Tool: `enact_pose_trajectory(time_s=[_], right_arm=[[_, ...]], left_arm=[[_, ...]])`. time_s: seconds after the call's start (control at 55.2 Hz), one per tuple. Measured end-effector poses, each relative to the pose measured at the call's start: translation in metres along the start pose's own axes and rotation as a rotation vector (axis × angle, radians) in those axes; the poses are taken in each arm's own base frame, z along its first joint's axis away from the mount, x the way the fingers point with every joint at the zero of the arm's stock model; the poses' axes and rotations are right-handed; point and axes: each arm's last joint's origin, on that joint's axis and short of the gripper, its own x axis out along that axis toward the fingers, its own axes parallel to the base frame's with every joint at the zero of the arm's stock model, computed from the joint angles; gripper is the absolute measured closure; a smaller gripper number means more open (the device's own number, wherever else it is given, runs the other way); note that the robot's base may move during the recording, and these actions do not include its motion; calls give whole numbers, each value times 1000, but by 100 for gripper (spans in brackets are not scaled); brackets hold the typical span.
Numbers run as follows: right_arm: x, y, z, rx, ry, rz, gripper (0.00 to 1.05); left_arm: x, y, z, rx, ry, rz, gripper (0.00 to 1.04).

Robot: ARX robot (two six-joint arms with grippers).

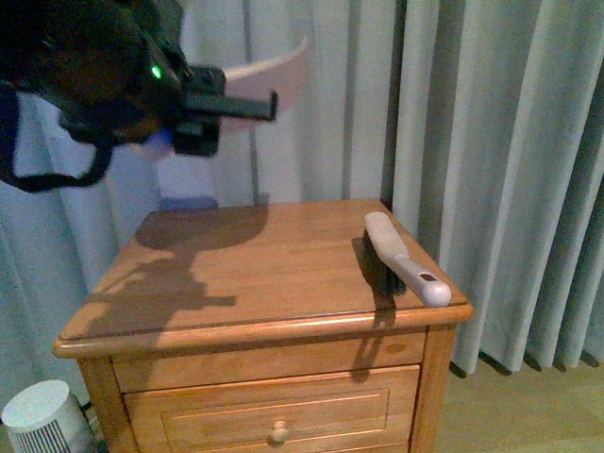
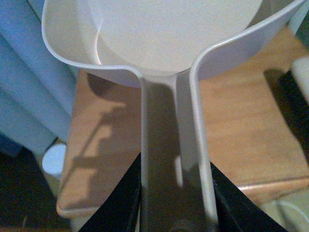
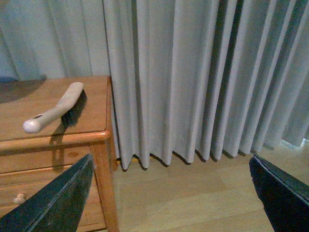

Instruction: Clean up trash

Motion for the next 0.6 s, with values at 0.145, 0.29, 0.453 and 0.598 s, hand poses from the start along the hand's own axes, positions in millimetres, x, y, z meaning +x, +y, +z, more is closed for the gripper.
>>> enact_pose_trajectory(time_s=[0.145,0.29,0.453,0.598], right_arm=[[0,0,0,0,0,0,7],[0,0,0,0,0,0,7],[0,0,0,0,0,0,7],[0,0,0,0,0,0,7]], left_arm=[[-57,44,20,-14,-315,62,77],[-103,74,16,-34,-461,61,77],[-147,94,-11,-27,-539,28,77],[-176,104,-46,-9,-560,8,77]])
